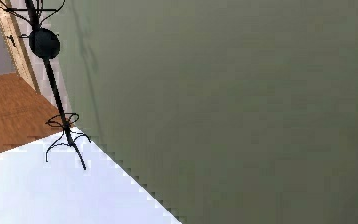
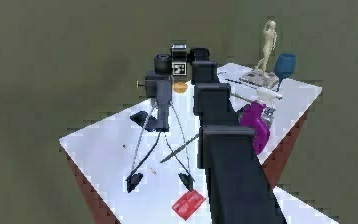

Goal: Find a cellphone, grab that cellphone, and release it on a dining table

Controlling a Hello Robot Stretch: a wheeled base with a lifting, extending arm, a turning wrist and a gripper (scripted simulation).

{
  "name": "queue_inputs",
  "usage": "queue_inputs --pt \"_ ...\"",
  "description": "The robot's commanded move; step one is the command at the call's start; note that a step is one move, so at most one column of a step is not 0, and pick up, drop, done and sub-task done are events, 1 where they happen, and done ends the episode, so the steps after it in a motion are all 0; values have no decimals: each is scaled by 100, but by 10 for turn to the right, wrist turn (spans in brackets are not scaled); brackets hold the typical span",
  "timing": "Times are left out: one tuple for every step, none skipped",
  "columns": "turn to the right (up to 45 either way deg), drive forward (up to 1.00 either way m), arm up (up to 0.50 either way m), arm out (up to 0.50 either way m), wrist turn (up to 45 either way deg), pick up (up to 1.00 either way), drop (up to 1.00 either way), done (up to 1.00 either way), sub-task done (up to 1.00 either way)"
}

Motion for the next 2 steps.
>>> queue_inputs --pt "0 0 0 0 450 0 0 0 0" --pt "0 0 0 0 450 0 0 0 0"
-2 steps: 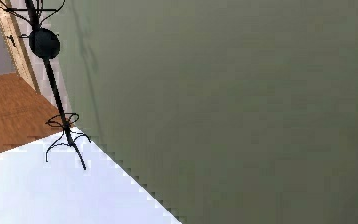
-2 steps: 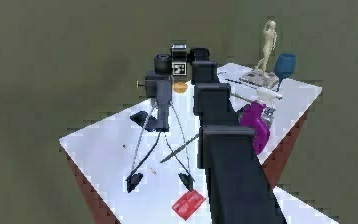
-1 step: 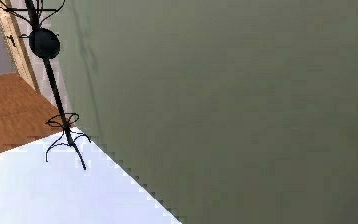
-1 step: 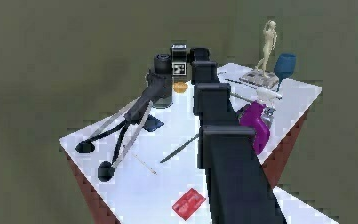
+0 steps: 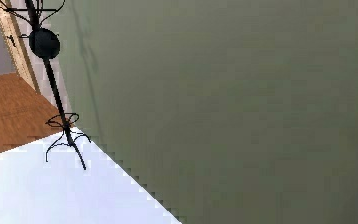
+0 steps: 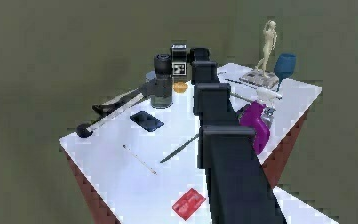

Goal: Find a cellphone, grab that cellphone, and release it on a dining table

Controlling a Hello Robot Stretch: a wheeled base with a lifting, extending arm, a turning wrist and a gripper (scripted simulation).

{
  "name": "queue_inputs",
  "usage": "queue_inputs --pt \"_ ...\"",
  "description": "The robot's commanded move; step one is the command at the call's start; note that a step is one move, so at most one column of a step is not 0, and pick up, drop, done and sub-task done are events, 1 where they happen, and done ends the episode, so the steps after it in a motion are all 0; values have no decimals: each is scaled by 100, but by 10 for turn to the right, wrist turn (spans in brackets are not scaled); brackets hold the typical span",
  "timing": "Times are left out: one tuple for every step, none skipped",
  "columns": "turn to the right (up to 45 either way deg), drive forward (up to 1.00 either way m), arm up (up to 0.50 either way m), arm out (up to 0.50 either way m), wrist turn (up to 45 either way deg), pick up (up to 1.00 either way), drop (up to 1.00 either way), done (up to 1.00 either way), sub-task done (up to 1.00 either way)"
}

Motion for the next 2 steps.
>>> queue_inputs --pt "0 0 0 0 450 0 0 0 0" --pt "0 0 0 0 210 0 0 0 0"
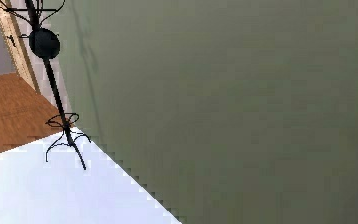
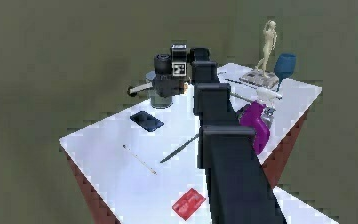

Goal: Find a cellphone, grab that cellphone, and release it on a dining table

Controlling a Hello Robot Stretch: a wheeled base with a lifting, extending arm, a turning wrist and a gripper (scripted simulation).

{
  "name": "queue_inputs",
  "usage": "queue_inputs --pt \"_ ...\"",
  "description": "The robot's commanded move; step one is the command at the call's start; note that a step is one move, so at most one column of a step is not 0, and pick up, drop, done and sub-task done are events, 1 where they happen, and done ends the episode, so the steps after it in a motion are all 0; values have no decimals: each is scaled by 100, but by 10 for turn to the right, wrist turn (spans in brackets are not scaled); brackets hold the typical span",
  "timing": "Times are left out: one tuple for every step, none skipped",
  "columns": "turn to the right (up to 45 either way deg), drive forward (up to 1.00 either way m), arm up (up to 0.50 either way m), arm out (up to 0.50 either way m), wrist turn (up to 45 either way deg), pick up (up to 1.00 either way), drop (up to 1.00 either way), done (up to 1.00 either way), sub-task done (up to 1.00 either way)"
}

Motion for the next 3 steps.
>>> queue_inputs --pt "0 0 -16 0 0 0 0 0 0" --pt "0 0 0 0 0 100 0 0 0" --pt "0 0 10 0 0 0 0 0 0"
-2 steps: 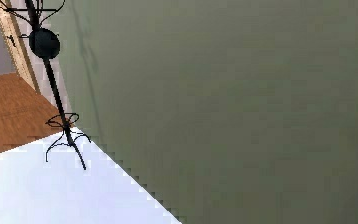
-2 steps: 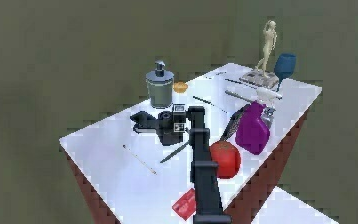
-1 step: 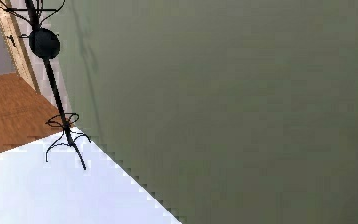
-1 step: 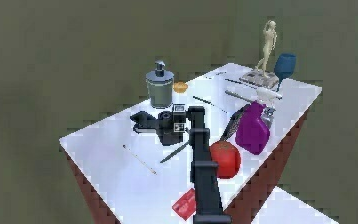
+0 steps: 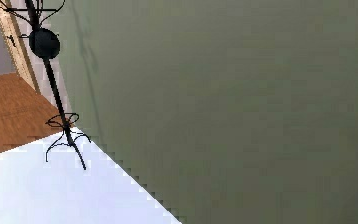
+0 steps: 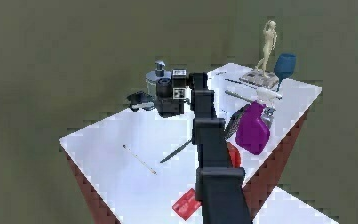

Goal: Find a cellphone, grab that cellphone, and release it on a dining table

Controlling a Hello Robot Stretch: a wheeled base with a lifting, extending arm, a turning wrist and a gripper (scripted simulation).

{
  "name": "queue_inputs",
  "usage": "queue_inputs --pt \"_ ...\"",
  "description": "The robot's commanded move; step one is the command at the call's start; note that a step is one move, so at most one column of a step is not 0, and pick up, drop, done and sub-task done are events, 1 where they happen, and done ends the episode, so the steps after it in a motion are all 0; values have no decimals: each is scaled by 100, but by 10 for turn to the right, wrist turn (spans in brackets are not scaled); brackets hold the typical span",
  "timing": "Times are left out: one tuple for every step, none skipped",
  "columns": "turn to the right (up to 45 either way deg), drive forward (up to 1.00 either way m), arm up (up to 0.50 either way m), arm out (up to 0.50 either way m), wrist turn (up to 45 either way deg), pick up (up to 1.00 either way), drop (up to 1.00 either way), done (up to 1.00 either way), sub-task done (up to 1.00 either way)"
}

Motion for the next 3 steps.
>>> queue_inputs --pt "0 0 6 0 0 0 0 0 0" --pt "0 0 0 0 -450 0 0 0 0" --pt "0 0 0 0 -450 0 0 0 0"
